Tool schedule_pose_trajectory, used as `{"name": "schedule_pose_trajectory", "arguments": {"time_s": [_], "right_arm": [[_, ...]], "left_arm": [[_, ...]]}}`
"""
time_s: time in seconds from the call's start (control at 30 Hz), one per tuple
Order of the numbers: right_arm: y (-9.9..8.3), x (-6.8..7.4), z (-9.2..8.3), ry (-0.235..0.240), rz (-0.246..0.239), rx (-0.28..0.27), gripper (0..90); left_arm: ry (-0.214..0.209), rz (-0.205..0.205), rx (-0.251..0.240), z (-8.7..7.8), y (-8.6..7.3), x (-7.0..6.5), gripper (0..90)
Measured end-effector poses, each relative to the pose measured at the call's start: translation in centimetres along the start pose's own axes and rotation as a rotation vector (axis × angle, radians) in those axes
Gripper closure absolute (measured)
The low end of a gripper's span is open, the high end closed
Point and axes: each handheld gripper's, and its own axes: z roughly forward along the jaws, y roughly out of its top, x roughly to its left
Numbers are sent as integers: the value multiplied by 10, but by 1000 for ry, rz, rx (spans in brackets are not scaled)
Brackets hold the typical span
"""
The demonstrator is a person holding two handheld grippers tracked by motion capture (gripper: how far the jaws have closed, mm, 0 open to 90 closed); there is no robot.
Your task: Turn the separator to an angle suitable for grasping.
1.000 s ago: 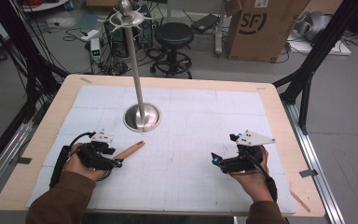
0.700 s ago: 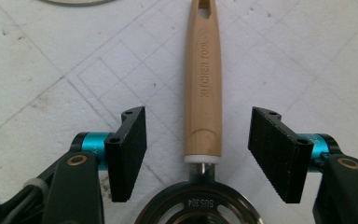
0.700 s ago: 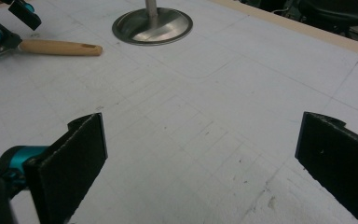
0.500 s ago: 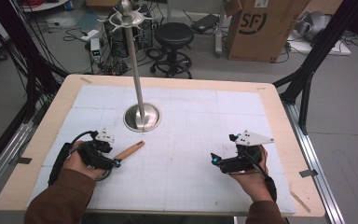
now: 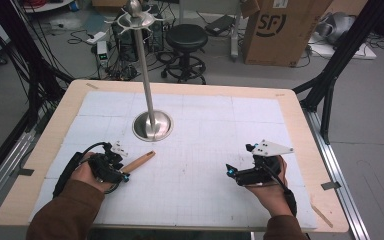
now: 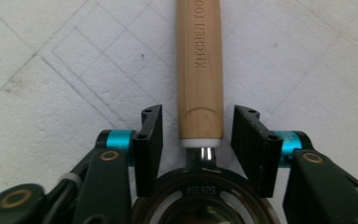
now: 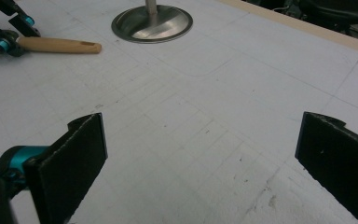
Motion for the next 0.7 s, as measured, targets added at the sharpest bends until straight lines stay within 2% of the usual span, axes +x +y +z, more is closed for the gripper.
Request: {"name": "schedule_pose_trajectory", "arguments": {"time_s": [0.13,0.37,0.47,0.7], "right_arm": [[0,0,0,0,3,0,8],[0,0,1,-1,2,4,8],[0,1,1,3,1,6,8],[0,1,1,1,2,7,8]], "left_arm": [[-9,14,29,1,5,-1,586],[-35,2,41,2,7,3,621],[-24,-5,37,2,7,3,683],[-9,-4,38,2,7,0,691]]}}
